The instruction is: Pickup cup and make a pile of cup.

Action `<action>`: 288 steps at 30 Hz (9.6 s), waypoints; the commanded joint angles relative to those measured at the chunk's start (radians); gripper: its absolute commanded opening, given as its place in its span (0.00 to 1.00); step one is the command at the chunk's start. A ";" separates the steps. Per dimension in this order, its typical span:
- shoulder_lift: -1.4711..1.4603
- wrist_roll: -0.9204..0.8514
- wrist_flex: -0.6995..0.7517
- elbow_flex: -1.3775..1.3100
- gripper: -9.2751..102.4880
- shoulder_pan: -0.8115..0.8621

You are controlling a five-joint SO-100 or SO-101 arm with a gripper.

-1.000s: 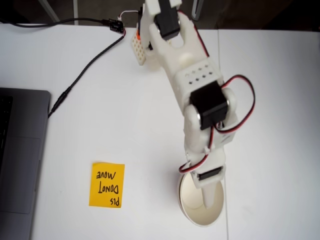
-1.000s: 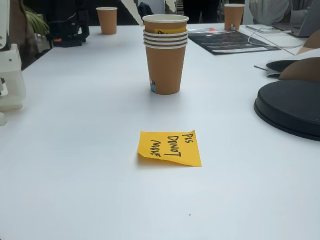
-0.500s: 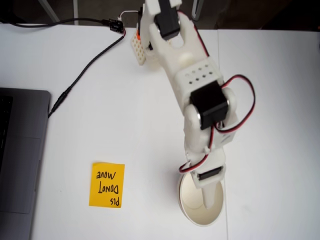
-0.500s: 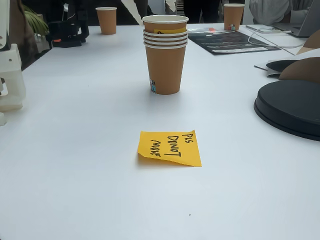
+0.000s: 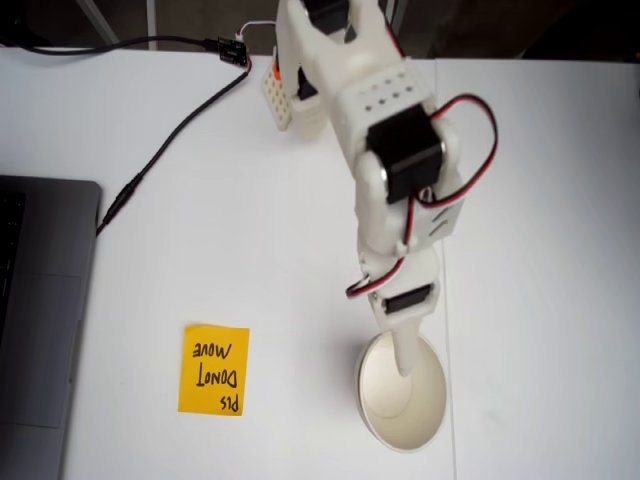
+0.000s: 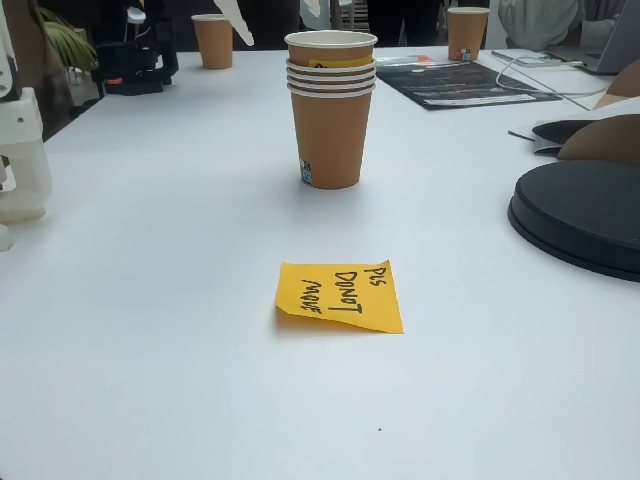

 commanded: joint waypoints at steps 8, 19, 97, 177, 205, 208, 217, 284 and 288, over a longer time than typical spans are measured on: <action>0.216 -0.002 -0.008 0.106 0.36 0.141; 0.337 -0.003 -0.012 0.224 0.36 0.218; 1.315 -0.011 -0.514 1.313 0.03 0.337; 1.687 -0.008 -0.503 1.729 0.02 0.295; 1.687 -0.008 -0.503 1.729 0.02 0.295; 1.687 -0.008 -0.503 1.729 0.02 0.295; 1.687 -0.008 -0.503 1.729 0.02 0.295; 1.687 -0.008 -0.503 1.729 0.02 0.295; 1.687 -0.008 -0.503 1.729 0.02 0.295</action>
